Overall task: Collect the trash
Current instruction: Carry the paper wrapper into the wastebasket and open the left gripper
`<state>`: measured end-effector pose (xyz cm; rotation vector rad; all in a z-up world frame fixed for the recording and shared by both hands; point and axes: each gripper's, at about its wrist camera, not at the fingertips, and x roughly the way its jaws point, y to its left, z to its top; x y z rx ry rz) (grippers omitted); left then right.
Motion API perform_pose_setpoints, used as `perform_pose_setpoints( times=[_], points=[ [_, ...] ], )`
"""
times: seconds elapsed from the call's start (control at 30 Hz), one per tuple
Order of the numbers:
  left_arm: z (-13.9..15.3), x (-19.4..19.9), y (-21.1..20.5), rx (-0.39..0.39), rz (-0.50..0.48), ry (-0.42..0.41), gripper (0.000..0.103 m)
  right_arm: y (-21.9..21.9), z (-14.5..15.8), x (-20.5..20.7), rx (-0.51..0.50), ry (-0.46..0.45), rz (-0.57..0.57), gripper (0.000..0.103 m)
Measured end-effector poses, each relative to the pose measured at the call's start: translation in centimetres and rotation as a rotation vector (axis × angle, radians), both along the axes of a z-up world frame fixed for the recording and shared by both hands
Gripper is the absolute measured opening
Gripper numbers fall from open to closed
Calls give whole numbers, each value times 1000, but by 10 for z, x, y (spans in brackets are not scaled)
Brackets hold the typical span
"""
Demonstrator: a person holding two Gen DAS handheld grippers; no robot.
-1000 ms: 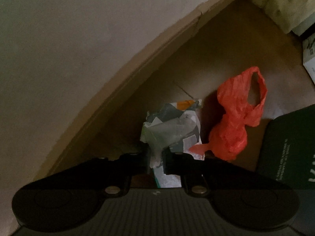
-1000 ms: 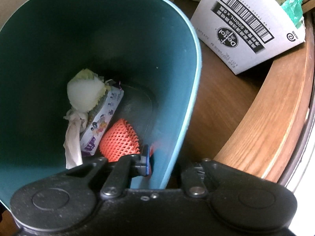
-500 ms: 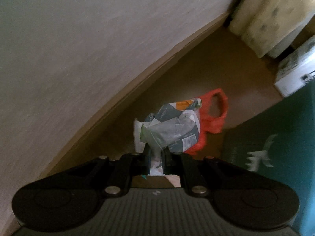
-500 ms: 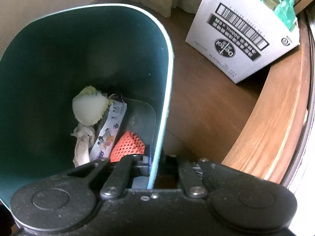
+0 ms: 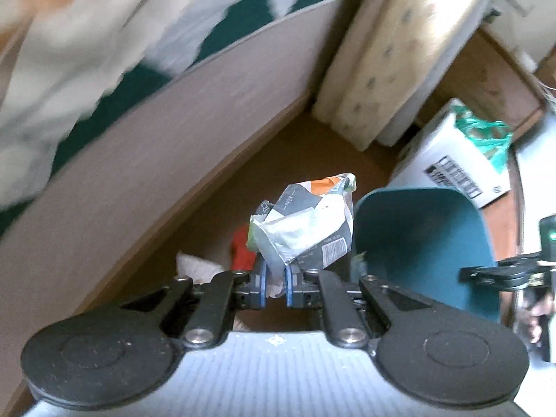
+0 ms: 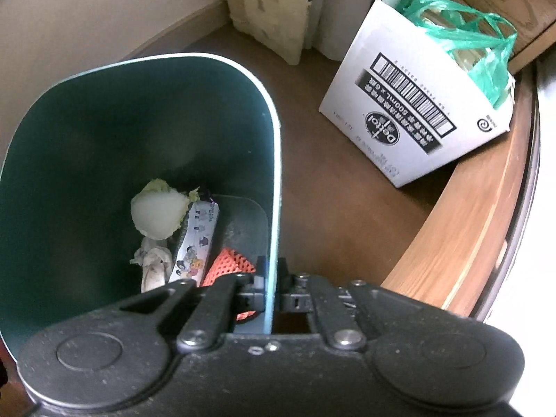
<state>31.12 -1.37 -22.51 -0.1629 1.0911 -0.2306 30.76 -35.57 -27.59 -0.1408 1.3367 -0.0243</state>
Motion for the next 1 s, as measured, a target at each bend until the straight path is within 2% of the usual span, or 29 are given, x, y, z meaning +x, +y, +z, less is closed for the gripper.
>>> perform_pose_setpoints(
  times=[0.1,0.23,0.4,0.57,0.77,0.93,1.0],
  points=[
    [14,5,-29,-13,-63,-30,9,-3,4,3,-7,-8,6,1],
    [18,11,-74,-21,-166,-45,9,-14,7,13,-2,-10,-5,1],
    [-1,24,-135,-1,-275,-36,9,-30,11,25,16,-45,-40,3],
    [-30,44,-180,22,-345,12,9,-38,20,26,38,-110,-79,5],
    [-72,64,-225,59,-381,97,9,-42,22,30,60,-133,-87,6],
    [-102,70,-247,125,-385,163,10,-45,21,32,62,-134,-103,6],
    [-109,71,-248,123,-383,193,11,-42,22,31,58,-141,-88,6]
  ],
)
